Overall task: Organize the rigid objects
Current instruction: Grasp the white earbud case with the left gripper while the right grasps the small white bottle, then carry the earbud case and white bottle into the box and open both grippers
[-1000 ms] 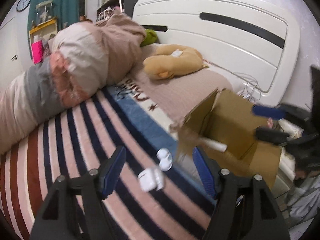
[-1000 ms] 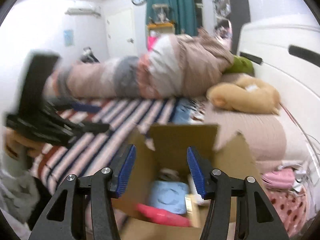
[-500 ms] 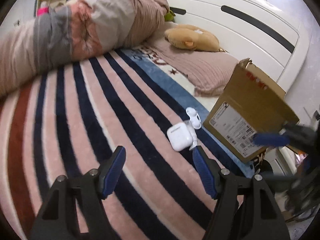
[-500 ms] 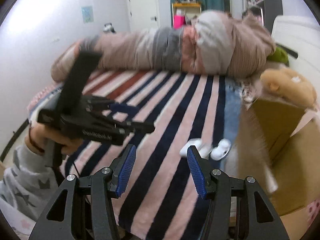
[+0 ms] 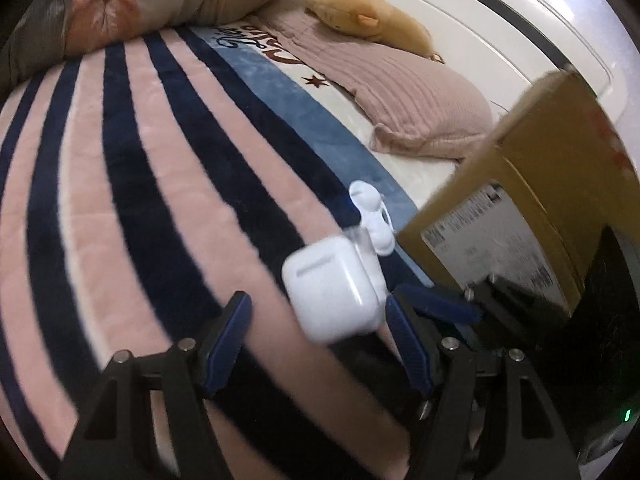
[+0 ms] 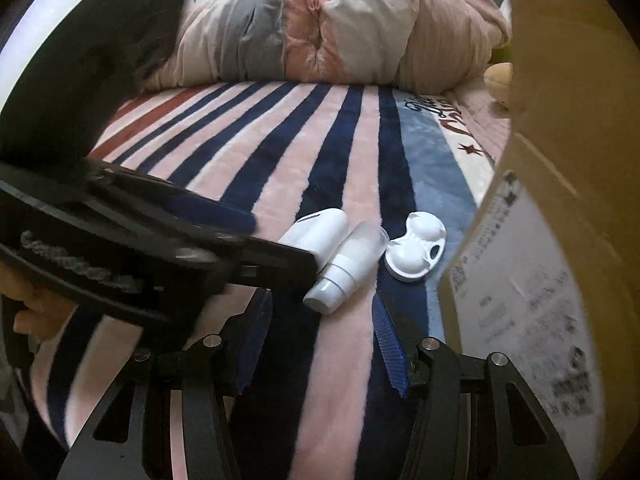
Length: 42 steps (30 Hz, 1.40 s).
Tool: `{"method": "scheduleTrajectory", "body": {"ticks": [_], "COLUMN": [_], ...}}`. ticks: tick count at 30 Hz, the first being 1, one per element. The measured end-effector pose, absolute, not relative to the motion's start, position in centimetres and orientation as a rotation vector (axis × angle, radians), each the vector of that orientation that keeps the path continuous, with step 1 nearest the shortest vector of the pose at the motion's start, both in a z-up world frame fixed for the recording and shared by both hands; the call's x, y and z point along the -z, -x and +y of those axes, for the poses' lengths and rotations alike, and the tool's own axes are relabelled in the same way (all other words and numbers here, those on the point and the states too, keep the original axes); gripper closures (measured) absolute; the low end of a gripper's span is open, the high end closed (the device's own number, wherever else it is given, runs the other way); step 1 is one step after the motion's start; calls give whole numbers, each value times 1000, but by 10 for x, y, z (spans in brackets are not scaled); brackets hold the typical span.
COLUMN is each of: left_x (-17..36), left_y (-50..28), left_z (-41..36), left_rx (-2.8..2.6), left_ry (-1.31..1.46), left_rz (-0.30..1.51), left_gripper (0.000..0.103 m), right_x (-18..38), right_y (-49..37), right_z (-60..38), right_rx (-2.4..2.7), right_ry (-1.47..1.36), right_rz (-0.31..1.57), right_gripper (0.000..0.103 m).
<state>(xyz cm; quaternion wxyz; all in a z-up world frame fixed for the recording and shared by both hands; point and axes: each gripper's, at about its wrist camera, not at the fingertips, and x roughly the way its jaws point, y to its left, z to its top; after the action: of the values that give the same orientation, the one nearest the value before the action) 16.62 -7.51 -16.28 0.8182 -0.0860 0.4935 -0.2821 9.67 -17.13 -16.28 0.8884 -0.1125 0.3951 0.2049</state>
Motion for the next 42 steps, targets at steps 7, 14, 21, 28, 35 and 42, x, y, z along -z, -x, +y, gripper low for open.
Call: {"method": "scheduleTrajectory", "body": {"ticks": [7, 14, 21, 28, 35, 42], "left_x": [160, 145, 151, 160, 147, 71], "left_y": [-166, -143, -120, -120, -109, -62], "left_z": [-76, -41, -9, -11, -14, -11], "left_rx": [599, 499, 446, 433, 383, 320], "left_ry": [198, 135, 133, 151, 89, 60], "left_rz": [1052, 1056, 1053, 1046, 1004, 861], "left_gripper": [62, 64, 64, 63, 63, 63], "right_x": [165, 164, 165, 160, 145, 73], "right_y": [-95, -104, -124, -117, -105, -55], "right_z": [-177, -173, -165, -161, -149, -153], "right_rx": [-437, -441, -376, -456, -507, -598], "right_ry": [178, 158, 174, 192, 239, 212], "right_rz": [788, 816, 844, 852, 803, 653], "right_gripper": [56, 56, 78, 81, 81, 81]}}
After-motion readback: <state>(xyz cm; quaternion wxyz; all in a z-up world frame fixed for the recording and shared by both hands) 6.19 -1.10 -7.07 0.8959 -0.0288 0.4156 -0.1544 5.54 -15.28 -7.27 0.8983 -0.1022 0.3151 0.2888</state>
